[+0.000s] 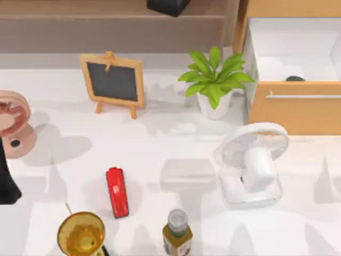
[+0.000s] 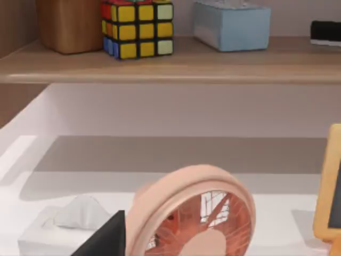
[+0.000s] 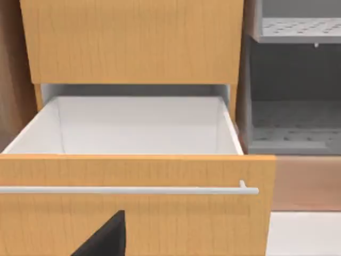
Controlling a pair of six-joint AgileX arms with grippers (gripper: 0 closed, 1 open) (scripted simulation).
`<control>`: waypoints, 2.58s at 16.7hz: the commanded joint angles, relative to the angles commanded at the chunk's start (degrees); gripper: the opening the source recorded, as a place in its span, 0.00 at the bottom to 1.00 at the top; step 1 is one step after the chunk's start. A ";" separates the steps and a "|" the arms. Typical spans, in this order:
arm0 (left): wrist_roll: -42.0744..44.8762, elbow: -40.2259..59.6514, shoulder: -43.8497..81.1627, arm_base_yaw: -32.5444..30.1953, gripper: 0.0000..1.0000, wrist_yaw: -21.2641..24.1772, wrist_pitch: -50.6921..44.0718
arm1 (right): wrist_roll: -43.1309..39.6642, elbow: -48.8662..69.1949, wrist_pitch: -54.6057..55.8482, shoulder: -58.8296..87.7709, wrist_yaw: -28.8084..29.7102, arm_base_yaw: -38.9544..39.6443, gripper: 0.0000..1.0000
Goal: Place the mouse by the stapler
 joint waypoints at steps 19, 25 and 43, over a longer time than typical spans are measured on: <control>0.00 0.00 0.00 0.00 1.00 0.00 0.00 | 3.83 69.33 -40.40 79.03 0.46 4.48 1.00; 0.00 0.00 0.00 0.00 1.00 0.00 0.00 | 5.35 100.88 -57.07 115.44 0.34 6.88 1.00; 0.00 0.00 0.00 0.00 1.00 0.00 0.00 | 5.81 121.64 -67.20 138.51 0.69 7.46 1.00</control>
